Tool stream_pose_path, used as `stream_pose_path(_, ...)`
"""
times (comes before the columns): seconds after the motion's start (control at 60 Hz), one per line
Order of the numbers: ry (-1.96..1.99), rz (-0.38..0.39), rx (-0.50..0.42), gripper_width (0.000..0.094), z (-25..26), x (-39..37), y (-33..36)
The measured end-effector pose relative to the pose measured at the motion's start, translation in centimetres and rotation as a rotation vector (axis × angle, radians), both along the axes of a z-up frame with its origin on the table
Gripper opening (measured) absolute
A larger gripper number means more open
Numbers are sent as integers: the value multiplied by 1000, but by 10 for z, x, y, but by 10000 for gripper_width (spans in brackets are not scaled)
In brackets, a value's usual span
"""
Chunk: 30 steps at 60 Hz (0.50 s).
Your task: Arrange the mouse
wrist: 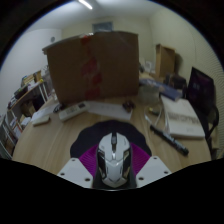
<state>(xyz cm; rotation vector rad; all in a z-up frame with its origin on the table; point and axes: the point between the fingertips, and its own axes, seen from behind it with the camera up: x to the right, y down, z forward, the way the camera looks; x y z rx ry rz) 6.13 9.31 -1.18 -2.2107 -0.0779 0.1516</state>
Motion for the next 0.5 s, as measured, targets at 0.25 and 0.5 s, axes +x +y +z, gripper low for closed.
stream_pose_path(0.25, -120, 90, -4, 853, 2, 9, 4)
stream_pose_path(0.5, -73, 258, 70, 838, 75, 18, -31)
